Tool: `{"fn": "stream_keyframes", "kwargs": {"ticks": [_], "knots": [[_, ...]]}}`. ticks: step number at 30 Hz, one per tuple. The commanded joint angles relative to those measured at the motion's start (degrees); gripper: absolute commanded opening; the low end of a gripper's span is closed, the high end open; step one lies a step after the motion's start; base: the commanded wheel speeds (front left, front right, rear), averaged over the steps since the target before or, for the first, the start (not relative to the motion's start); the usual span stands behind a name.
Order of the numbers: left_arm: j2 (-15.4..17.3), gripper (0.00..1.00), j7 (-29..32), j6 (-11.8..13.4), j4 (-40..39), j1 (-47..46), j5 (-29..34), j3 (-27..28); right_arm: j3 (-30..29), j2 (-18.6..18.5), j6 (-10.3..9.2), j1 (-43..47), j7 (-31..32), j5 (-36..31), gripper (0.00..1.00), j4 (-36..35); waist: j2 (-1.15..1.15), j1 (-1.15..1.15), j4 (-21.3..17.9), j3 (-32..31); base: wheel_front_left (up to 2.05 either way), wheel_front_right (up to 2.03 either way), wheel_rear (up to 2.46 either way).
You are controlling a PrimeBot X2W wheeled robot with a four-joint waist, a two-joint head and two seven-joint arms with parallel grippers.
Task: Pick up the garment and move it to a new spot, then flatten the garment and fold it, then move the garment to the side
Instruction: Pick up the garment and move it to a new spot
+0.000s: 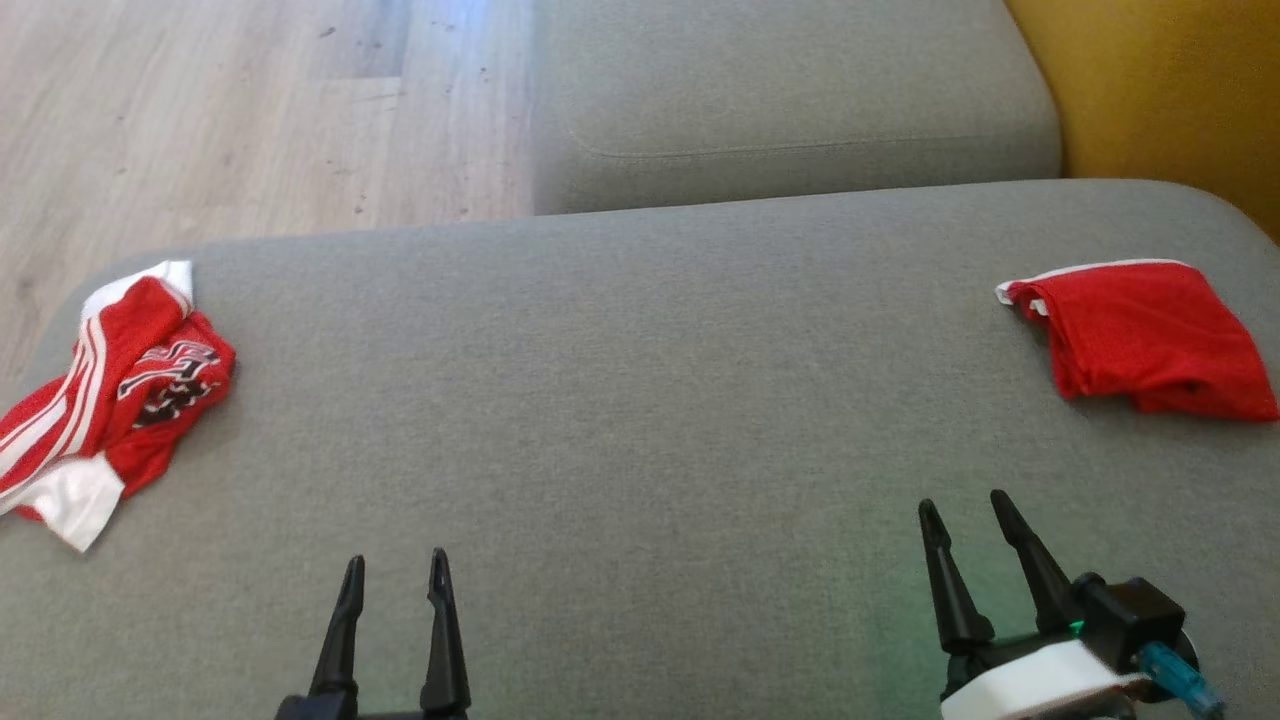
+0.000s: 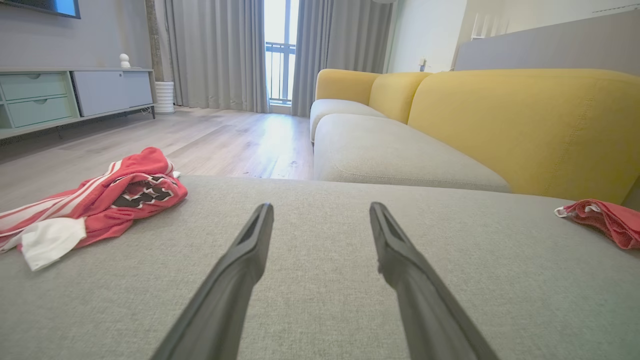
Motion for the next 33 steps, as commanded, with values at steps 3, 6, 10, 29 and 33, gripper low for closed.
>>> {"fn": "stream_keyframes", "kwargs": {"ticks": [3,6,10,29,33], "knots": [[-0.17,1.00,-0.29,-0.23,-1.23,-1.40,0.75,2.25,1.55,0.01,-0.05,-1.37,-0.62,-0.42,1.00,-1.64,0.00,0.00,1.73,-0.27,0.00,0.00,0.00],[-0.17,1.00,-0.29,-0.20,-0.95,-1.17,0.80,2.46,2.00,-0.03,-0.05,-0.79,-0.62,-0.48,1.00,-1.52,0.00,0.00,3.79,-0.61,0.00,0.00,0.00],[-0.17,1.00,-0.29,-0.40,-0.66,-0.98,0.92,3.15,2.37,0.01,-0.05,-0.25,-0.62,-0.54,1.00,-1.53,0.00,0.00,7.70,-0.84,0.00,0.00,0.00],[-0.17,1.00,-0.29,-0.92,-2.05,1.01,1.19,8.13,3.38,-0.42,-0.05,0.35,-0.62,-1.03,1.00,-1.34,0.00,0.00,24.57,0.95,0.00,0.00,0.00],[-0.17,1.00,-0.29,-0.21,-3.01,0.25,0.41,8.83,3.42,-1.25,-0.05,-0.36,-0.62,-1.46,1.00,-1.57,0.00,0.00,25.97,3.16,0.00,0.00,0.00]]}}
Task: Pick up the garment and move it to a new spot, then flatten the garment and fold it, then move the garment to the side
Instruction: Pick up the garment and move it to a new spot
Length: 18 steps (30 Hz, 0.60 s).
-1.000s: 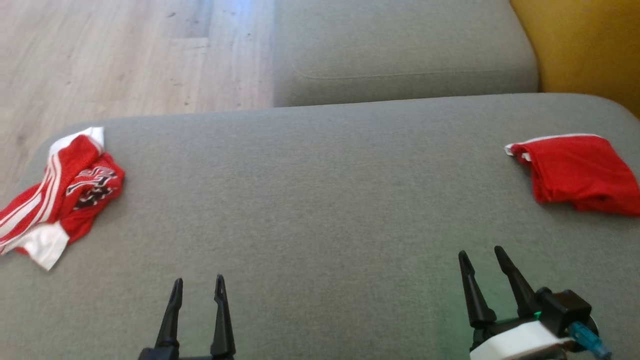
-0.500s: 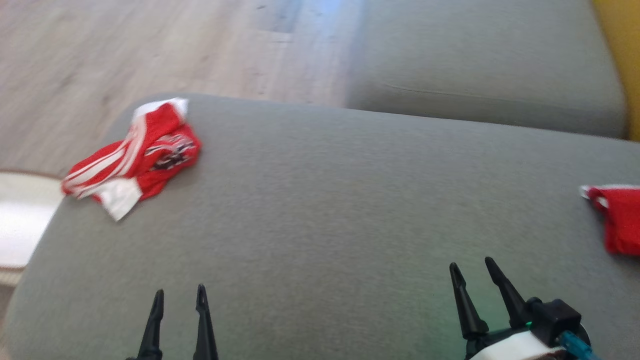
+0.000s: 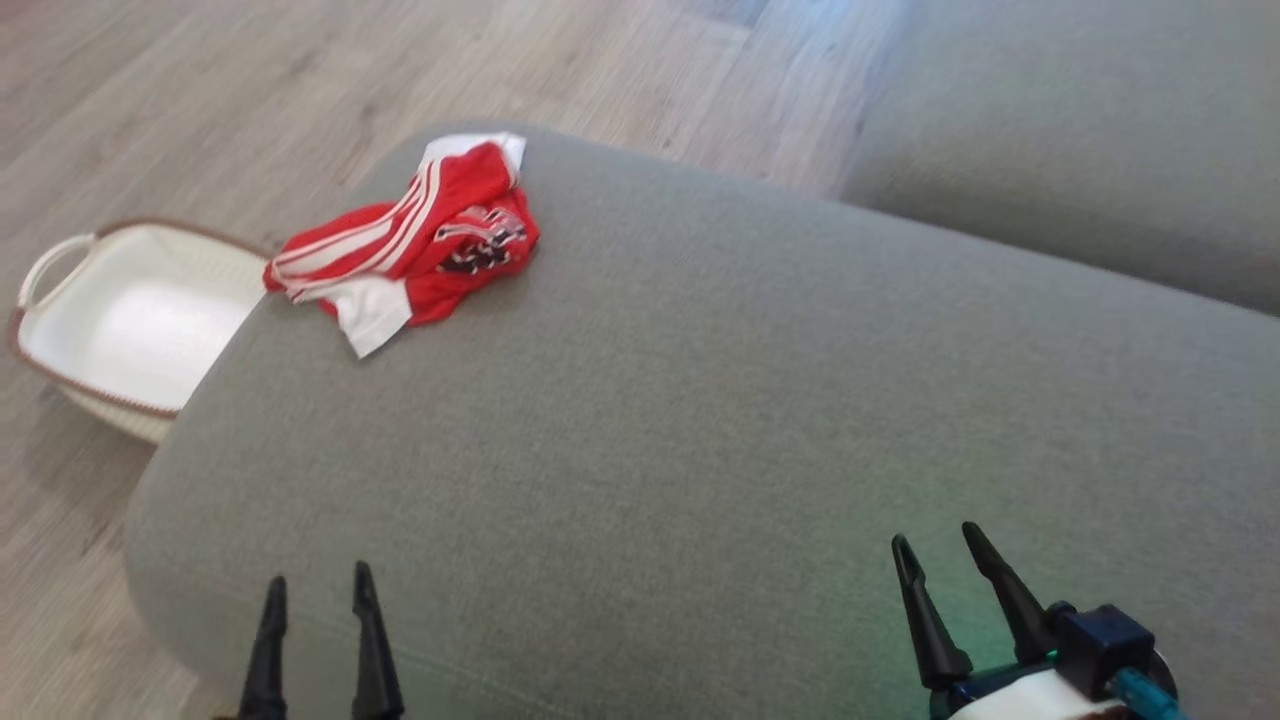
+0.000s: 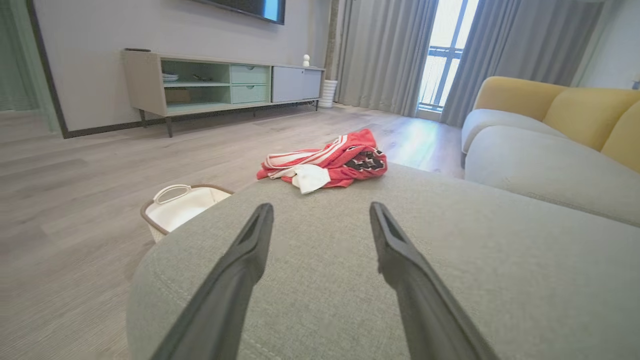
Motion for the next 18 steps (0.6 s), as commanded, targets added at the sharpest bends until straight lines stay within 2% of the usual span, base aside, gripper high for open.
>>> {"fn": "stream_keyframes", "kwargs": {"ticks": [1,6,10,14,18], "knots": [[-0.24,1.00,-0.29,0.64,-2.53,-2.47,-0.12,2.01,0.92,-1.50,-0.05,-2.73,-0.62,-0.44,1.00,-1.88,0.00,0.00,1.00,1.82,0.00,0.00,0.00],[-0.24,1.00,-0.29,1.42,-5.96,-7.17,-0.15,3.05,0.79,-3.83,-0.05,-4.09,-0.62,-1.14,1.00,-2.42,0.00,0.00,1.78,6.49,0.00,0.00,0.00],[0.63,1.00,-0.29,0.04,-6.74,-16.02,0.58,4.18,1.02,-6.97,-0.05,-6.07,-0.62,-2.17,1.00,-3.10,0.00,0.00,2.01,11.92,0.00,0.00,0.00],[4.30,1.00,0.14,-2.86,-2.79,-29.19,0.85,5.11,1.76,-10.78,-0.05,-9.48,-0.62,-2.62,1.00,-4.10,0.00,0.00,1.38,17.63,0.00,0.00,0.00],[9.33,1.00,3.86,-6.22,4.95,-43.06,0.36,6.08,2.94,-14.12,-0.05,-13.57,-0.62,-2.71,1.00,-4.93,0.00,0.00,-0.50,21.76,0.00,0.00,0.00]]}}
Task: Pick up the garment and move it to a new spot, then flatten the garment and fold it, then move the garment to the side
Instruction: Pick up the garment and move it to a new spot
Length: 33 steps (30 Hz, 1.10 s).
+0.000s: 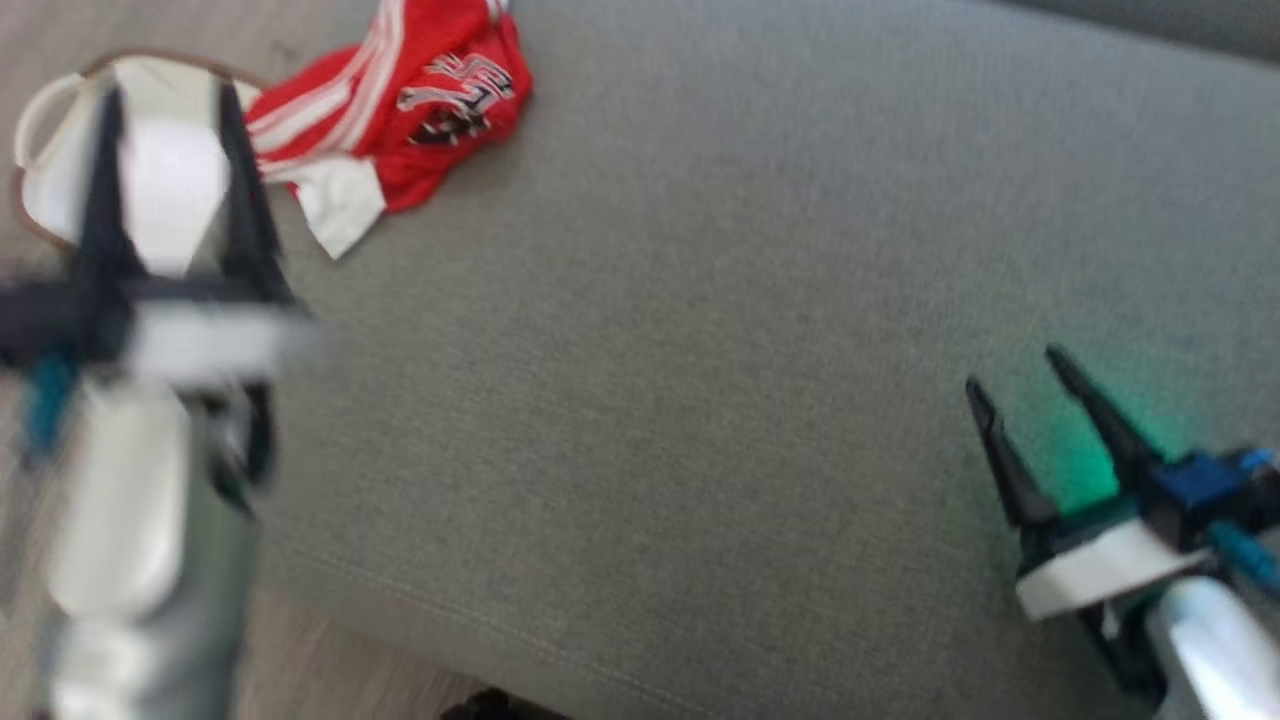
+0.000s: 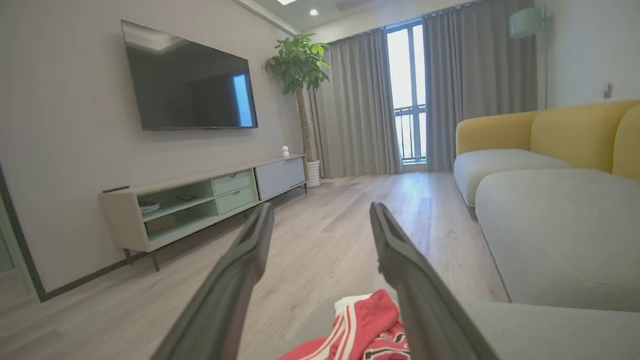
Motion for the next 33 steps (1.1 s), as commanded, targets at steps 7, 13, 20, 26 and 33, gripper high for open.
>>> {"fn": "stream_keyframes", "kwargs": {"ticks": [7,13,20,26,33], "knots": [[7.14,1.00,11.64,-6.51,16.73,-22.62,-5.78,3.50,2.05,-5.86,-0.05,-7.31,-0.45,0.61,1.00,-5.73,0.00,-0.03,-4.94,10.60,0.00,0.00,0.00],[10.51,1.00,20.55,-8.77,33.42,-35.22,-10.84,3.99,1.64,-8.27,-0.05,-9.09,0.10,0.94,1.00,-8.16,0.00,-0.03,-9.71,15.50,0.00,0.00,0.00],[15.83,1.00,23.11,-9.36,47.33,-38.27,-12.63,3.85,-0.01,-7.35,-0.05,-7.98,-0.19,0.98,1.00,-11.00,0.00,-0.03,-15.21,18.72,0.00,0.00,0.00],[17.76,1.00,21.15,-9.53,56.37,-38.50,-13.66,3.40,-2.78,-7.40,-0.05,-5.68,-0.36,0.25,1.00,-13.68,0.00,-0.03,-17.14,20.39,0.00,0.00,0.00],[18.47,0.00,12.30,-9.59,56.48,-40.41,-12.92,-1.03,-4.25,-6.58,-0.05,-5.08,-0.46,-0.31,1.00,-15.03,0.00,-0.03,-17.00,19.20,0.00,0.00,0.00]]}}
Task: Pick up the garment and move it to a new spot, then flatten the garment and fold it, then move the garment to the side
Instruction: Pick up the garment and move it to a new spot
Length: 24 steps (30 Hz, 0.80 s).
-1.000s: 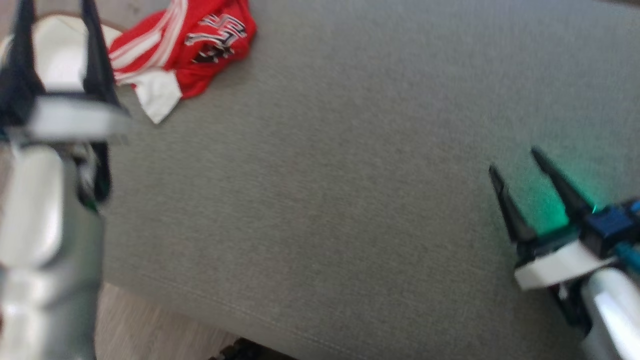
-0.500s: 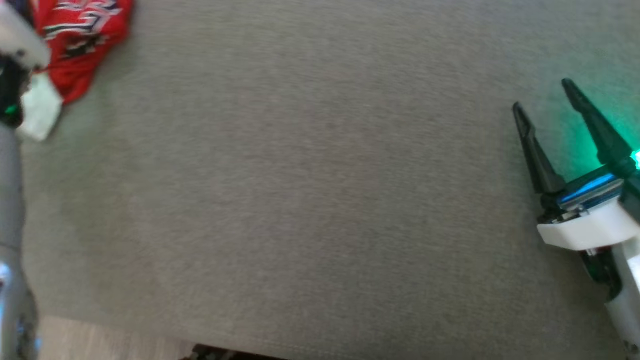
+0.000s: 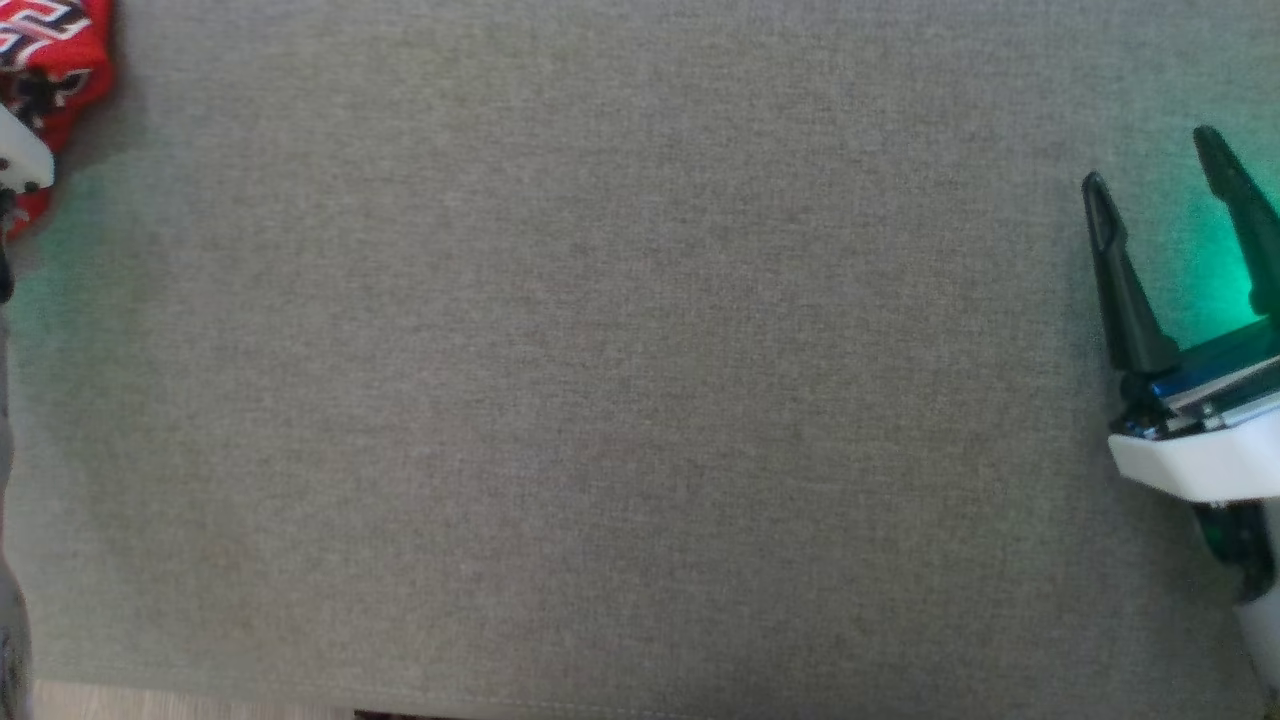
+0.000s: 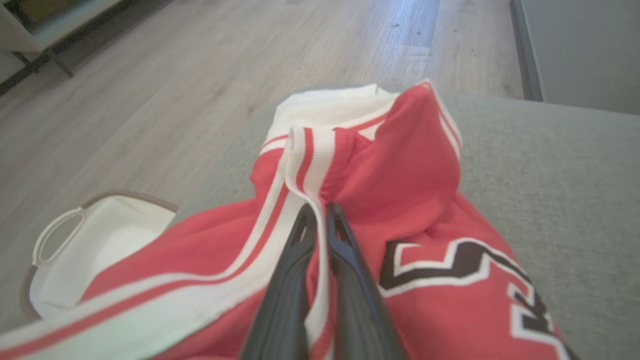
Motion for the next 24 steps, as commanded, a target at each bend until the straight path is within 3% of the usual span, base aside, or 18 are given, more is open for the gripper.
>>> {"fn": "stream_keyframes", "kwargs": {"ticks": [1,11,16,24], "knots": [[4.43,0.00,-1.84,0.12,-1.89,-1.80,0.73,-0.56,1.18,-0.18,-0.05,3.58,0.10,-0.32,1.00,-0.16,0.00,-0.01,0.29,-1.23,0.00,0.00,0.00],[6.70,0.00,-7.60,0.11,-10.54,-8.42,1.55,-13.96,5.44,5.78,-0.05,0.56,-0.03,1.15,1.00,4.16,0.00,-0.01,-2.47,-12.87,0.00,0.00,0.00],[9.02,0.00,-6.82,0.10,-18.06,-8.65,0.27,-19.91,6.86,10.16,-0.05,1.09,-0.04,1.97,1.00,6.44,0.00,-0.01,-7.40,-19.90,0.00,0.00,0.00],[9.88,0.00,-2.19,0.10,-29.68,-8.27,-1.12,-23.47,8.86,14.10,-0.05,1.89,-0.04,2.54,1.00,7.97,0.00,-0.01,-14.99,-26.78,0.00,0.00,0.00]]}}
